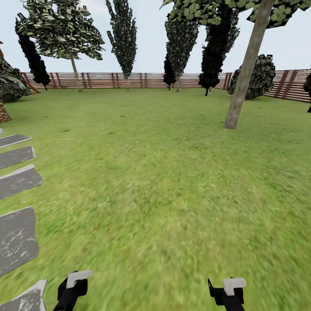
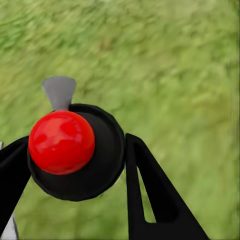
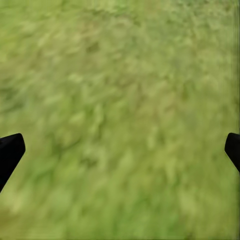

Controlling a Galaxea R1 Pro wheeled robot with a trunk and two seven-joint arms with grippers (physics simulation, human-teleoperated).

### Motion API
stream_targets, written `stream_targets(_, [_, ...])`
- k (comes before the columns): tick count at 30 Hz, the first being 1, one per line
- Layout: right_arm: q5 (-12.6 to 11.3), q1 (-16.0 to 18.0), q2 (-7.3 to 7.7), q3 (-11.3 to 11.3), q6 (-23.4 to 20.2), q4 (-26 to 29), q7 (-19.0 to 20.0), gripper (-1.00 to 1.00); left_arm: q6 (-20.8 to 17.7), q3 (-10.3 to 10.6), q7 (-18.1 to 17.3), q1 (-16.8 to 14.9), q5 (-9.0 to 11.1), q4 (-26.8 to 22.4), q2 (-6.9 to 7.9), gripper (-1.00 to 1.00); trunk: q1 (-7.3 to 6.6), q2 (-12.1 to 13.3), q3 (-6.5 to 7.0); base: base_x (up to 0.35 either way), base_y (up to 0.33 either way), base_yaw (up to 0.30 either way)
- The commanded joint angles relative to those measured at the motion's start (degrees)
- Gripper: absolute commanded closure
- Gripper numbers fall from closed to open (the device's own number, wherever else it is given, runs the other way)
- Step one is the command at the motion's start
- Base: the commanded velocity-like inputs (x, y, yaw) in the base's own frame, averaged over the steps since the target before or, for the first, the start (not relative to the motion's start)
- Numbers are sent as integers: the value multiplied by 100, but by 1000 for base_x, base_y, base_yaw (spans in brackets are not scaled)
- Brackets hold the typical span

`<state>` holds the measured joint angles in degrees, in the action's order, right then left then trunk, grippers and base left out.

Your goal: In the garden, pick up the pesticide atomizer on the floor and spray pesticide onto both trees until each tree trunk is fully covered.

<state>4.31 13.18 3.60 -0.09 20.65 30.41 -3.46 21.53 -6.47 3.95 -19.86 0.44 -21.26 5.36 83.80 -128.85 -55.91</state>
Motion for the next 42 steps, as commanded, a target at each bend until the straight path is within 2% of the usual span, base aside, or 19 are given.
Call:
stream_targets(1, [0, 0, 0, 0, 0, 0, 1, -100, 0, -1, 0, 0, -1, -1, 0, 100, 0, 0, 0, 339, 0, -262])
stream_targets(35, [9, 0, 0, 0, 0, -3, -5, -100, 0, 2, 0, 0, -1, 70, 0, 100, 0, 0, 0, 339, 0, -261])
stream_targets(42, [9, 0, 0, 0, 0, -8, -5, -100, 0, 3, 0, 0, -1, 70, 0, 100, 0, 0, 0, 339, 0, -118])
